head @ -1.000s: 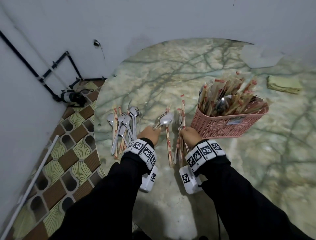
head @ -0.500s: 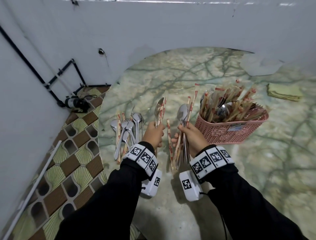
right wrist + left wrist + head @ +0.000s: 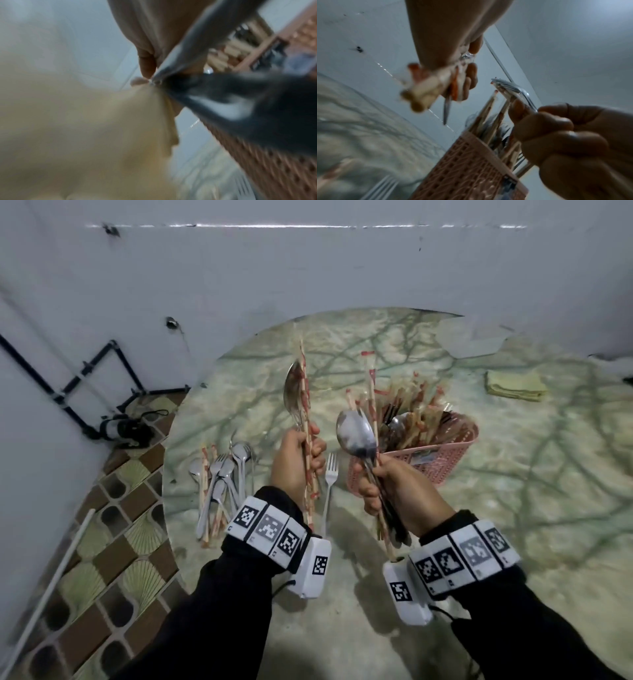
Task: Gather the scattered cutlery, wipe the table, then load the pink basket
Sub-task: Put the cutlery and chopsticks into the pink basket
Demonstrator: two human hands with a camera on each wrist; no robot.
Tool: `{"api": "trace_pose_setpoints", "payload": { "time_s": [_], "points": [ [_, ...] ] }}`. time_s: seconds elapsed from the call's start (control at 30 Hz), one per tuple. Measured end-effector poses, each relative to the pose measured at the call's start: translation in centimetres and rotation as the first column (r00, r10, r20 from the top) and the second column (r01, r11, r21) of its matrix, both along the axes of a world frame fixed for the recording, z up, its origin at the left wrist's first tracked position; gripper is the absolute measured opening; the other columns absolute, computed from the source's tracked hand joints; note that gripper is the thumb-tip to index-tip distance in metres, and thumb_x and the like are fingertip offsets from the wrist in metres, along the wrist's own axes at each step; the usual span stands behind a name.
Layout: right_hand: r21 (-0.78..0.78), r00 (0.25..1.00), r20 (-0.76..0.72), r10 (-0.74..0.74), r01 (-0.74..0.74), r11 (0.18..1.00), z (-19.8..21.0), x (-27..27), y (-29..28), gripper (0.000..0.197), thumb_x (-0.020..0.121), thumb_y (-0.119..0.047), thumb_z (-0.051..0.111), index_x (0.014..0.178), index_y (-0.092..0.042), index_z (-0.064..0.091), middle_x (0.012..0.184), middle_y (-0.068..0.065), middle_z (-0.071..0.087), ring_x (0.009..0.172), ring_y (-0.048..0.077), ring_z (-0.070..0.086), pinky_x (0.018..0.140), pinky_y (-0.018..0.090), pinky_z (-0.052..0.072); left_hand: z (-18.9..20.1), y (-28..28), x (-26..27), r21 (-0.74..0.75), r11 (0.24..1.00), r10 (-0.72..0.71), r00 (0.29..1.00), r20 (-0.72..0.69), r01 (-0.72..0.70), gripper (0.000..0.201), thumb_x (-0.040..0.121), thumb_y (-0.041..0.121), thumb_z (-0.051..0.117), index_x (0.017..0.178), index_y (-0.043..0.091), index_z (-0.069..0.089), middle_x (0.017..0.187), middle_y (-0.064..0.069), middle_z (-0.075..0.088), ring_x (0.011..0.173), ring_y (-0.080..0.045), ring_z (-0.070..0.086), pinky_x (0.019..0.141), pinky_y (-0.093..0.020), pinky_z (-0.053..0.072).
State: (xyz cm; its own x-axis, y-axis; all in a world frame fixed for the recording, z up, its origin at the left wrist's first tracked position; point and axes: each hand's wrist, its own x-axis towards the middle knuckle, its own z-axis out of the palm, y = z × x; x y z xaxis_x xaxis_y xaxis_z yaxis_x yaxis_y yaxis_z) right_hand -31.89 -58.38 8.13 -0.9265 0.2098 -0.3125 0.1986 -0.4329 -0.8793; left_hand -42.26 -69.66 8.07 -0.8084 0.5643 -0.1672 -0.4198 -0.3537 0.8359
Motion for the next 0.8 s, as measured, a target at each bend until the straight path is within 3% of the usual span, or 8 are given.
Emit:
{"api": "trace_pose_setpoints", "payload": {
  "time_s": [0.17, 0.2, 0.37, 0.43, 0.5, 0.57, 0.67, 0.8],
  "points": [
    [-0.07, 0.948, -0.273, -0.163, 0.149, 0.986, 4.8, 2.9, 4.4, 0.013, 0.086, -0.01, 0.034, 0.082, -0.01, 0.046, 0.053, -0.002, 0.041, 0.048, 0.013, 0.039, 0.049, 0.023, 0.037, 2.8, 3.5, 2.1, 0.092, 0.993, -0.066, 0.992, -0.104, 0.076, 0.029, 0.094, 0.009, 0.021, 0.081, 0.016, 0.046, 0.055, 0.007, 0.037, 0.048, -0.007, 0.031, 0.052, -0.02, 0.026],
    [-0.12, 0.916, -0.335, -0.22, 0.19, 0.974, 5.6, 3.5, 5.6, 0.007, 0.08, -0.015, 0.041, 0.08, -0.011, 0.047, 0.052, -0.002, 0.04, 0.047, 0.014, 0.04, 0.047, 0.021, 0.039, 3.4, 4.3, 2.6, 0.103, 0.991, -0.076, 0.989, -0.13, 0.09, 0.03, 0.094, 0.007, 0.021, 0.081, 0.015, 0.046, 0.054, 0.007, 0.038, 0.049, -0.006, 0.032, 0.052, -0.019, 0.027],
    [-0.276, 0.726, -0.51, -0.462, 0.37, 0.887, 7.4, 4.5, 12.5, 0.029, 0.044, -0.033, 0.074, 0.062, -0.019, 0.057, 0.048, -0.002, 0.038, 0.048, 0.017, 0.038, 0.051, 0.02, 0.039, 5.0, 7.8, 5.0, 0.148, 0.97, -0.172, 0.976, -0.133, 0.191, 0.03, 0.092, 0.003, 0.021, 0.08, 0.014, 0.046, 0.056, 0.007, 0.041, 0.051, -0.005, 0.039, 0.052, -0.016, 0.034],
    [-0.28, 0.667, -0.49, -0.561, 0.489, 0.826, 7.7, 4.0, 14.4, 0.025, 0.052, -0.03, 0.068, 0.063, -0.018, 0.05, 0.045, -0.003, 0.034, 0.045, 0.014, 0.031, 0.049, 0.021, 0.032, 5.1, 9.1, 5.7, 0.112, 0.974, -0.183, 0.974, -0.132, 0.198, 0.031, 0.093, 0.005, 0.022, 0.079, 0.015, 0.047, 0.056, 0.007, 0.041, 0.052, -0.006, 0.039, 0.056, -0.018, 0.034],
    [-0.268, 0.644, -0.435, -0.629, 0.575, 0.773, 7.8, 3.1, 15.6, 0.012, 0.073, -0.021, 0.048, 0.066, -0.016, 0.039, 0.042, -0.005, 0.031, 0.039, 0.012, 0.028, 0.047, 0.022, 0.026, 5.1, 10.2, 6.4, 0.08, 0.98, -0.169, 0.973, -0.159, 0.184, 0.032, 0.093, 0.005, 0.022, 0.079, 0.016, 0.048, 0.057, 0.007, 0.041, 0.052, -0.006, 0.04, 0.057, -0.02, 0.034],
    [-0.296, 0.633, -0.377, -0.676, 0.61, 0.735, 7.7, 1.9, 16.6, 0.023, 0.089, -0.013, 0.029, 0.066, -0.015, 0.034, 0.039, -0.006, 0.03, 0.035, 0.01, 0.029, 0.045, 0.022, 0.024, 5.2, 11.2, 6.9, 0.085, 0.98, -0.165, 0.97, -0.18, 0.182, 0.033, 0.092, 0.003, 0.02, 0.078, 0.016, 0.046, 0.056, 0.007, 0.039, 0.051, -0.006, 0.037, 0.054, -0.018, 0.034],
    [-0.277, 0.63, -0.376, -0.68, 0.624, 0.731, 6.1, -0.4, 18.2, 0.024, 0.092, -0.008, 0.028, 0.07, -0.014, 0.034, 0.043, -0.005, 0.035, 0.041, 0.011, 0.034, 0.044, 0.02, 0.031, 5.3, 12.6, 7.6, 0.071, 0.982, -0.159, 0.968, -0.192, 0.175, 0.033, 0.09, 0.0, 0.017, 0.079, 0.014, 0.044, 0.054, 0.008, 0.039, 0.051, -0.005, 0.036, 0.052, -0.016, 0.035],
    [-0.114, 0.702, -0.402, -0.588, 0.598, 0.793, 3.4, -2.5, 18.9, 0.025, 0.094, 0.002, 0.026, 0.082, -0.015, 0.039, 0.044, -0.008, 0.041, 0.044, 0.009, 0.041, 0.05, 0.021, 0.038, 4.8, 13.8, 8.2, 0.071, 0.984, -0.149, 0.971, -0.187, 0.165, 0.019, 0.086, 0.003, 0.028, 0.079, 0.013, 0.043, 0.054, 0.008, 0.042, 0.049, -0.003, 0.04, 0.05, -0.013, 0.039]
  ]
}}
